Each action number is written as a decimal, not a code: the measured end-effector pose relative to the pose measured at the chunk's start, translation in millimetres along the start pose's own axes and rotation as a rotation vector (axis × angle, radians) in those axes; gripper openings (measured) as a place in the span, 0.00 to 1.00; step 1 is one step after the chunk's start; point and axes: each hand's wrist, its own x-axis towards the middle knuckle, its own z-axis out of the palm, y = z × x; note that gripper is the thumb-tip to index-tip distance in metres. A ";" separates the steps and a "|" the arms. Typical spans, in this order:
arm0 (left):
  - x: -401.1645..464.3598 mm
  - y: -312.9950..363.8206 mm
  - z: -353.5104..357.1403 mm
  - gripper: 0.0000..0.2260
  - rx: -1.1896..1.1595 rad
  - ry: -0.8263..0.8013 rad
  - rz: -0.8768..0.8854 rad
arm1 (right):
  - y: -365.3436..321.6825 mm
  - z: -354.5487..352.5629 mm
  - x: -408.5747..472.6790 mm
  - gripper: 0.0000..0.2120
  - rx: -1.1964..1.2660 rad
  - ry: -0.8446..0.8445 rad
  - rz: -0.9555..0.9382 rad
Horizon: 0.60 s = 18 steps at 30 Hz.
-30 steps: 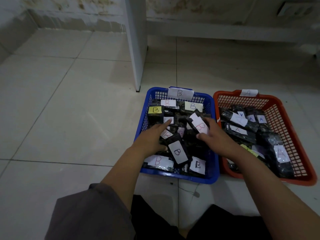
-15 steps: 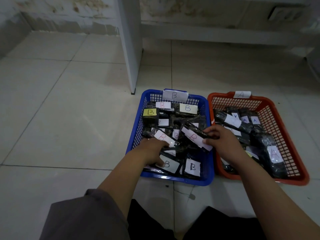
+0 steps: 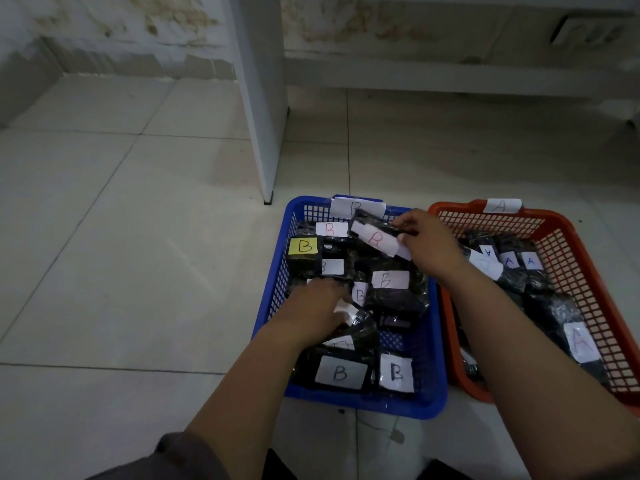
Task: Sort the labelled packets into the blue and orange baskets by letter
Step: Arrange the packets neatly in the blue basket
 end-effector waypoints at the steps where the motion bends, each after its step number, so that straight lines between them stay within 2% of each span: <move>1: 4.3 -1.1 3.7 0.19 0.098 0.074 0.011 | 2.0 -2.5 1.9 0.11 0.035 0.019 0.018; 2: 7.7 -2.9 8.7 0.24 0.196 0.093 0.022 | 4.5 -4.5 2.5 0.11 0.069 0.025 0.033; 4: 11.8 -4.2 17.4 0.30 0.305 0.023 0.018 | 11.2 -7.0 0.3 0.11 0.098 -0.002 0.038; 6: 14.4 -4.3 21.5 0.31 0.355 0.007 0.016 | 16.7 -8.0 -2.9 0.10 0.120 -0.037 0.027; 8: 16.5 -3.9 19.8 0.28 0.360 0.066 0.037 | 18.2 -10.0 -5.9 0.10 0.161 -0.048 0.014; 11: 12.8 -0.7 3.3 0.22 0.206 0.127 0.004 | 15.1 -13.6 -10.8 0.10 0.242 -0.030 0.004; 14: 0.0 -6.8 -21.9 0.21 -0.017 0.014 -0.043 | 11.0 -11.5 -21.9 0.12 0.330 -0.081 0.033; 16: -12.9 -15.1 -31.9 0.19 -0.144 -0.093 -0.115 | 9.4 -8.4 -33.0 0.13 0.333 -0.176 0.055; 18: -22.0 -23.3 -32.4 0.15 -0.197 -0.130 -0.168 | 7.3 -5.7 -47.6 0.12 0.263 -0.332 0.080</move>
